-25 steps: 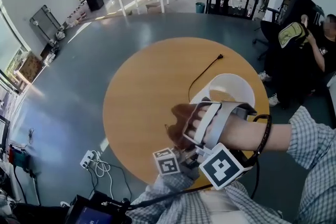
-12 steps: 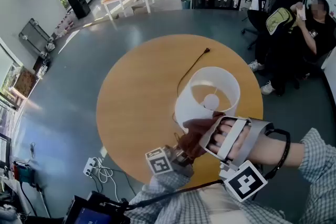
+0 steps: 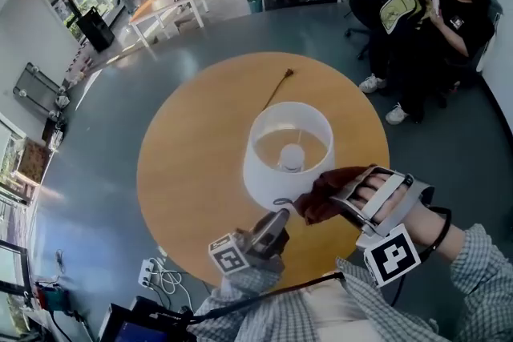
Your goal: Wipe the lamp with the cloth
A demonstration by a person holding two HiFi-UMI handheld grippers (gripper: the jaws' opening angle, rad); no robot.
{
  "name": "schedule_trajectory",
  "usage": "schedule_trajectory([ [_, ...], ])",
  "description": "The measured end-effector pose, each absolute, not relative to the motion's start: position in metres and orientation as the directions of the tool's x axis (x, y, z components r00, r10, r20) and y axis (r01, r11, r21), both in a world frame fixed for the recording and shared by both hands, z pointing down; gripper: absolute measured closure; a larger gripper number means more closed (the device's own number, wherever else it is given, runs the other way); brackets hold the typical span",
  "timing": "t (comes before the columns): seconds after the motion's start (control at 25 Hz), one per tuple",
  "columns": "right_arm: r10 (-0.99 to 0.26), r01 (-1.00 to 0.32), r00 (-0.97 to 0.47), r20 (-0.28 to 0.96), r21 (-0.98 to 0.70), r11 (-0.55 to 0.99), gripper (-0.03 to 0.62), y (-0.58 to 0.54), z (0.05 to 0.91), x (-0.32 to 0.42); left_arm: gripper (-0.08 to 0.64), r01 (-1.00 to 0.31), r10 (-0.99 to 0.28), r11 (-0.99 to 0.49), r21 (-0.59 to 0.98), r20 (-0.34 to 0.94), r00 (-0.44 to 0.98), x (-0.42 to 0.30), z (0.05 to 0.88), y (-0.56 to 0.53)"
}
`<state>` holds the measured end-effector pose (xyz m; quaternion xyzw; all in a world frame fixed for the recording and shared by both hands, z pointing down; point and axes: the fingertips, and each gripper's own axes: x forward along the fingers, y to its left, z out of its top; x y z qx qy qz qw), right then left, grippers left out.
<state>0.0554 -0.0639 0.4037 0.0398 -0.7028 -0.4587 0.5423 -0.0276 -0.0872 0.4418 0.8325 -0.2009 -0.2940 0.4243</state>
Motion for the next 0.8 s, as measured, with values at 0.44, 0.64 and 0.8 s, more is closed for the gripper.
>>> schedule_trajectory([
  [0.44, -0.525, -0.144, -0.468, 0.711, 0.525, 0.839, 0.492, -0.083, 0.431, 0.097, 0.437, -0.140, -0.572, -0.557, 0.819, -0.256, 0.779, -0.024, 0.448, -0.070],
  [0.64, -0.552, -0.356, -0.489, 0.675, 0.423, 0.833, 0.492, -0.101, 0.449, 0.105, 0.437, -0.397, -0.628, -0.559, 0.728, -0.059, 0.776, -0.040, 0.474, -0.078],
  [0.8, -0.554, -0.473, -0.514, 0.655, 0.323, 0.820, 0.492, -0.104, 0.455, 0.104, 0.431, -0.579, -0.676, -0.593, 0.559, 0.043, 0.735, -0.079, 0.462, -0.084],
])
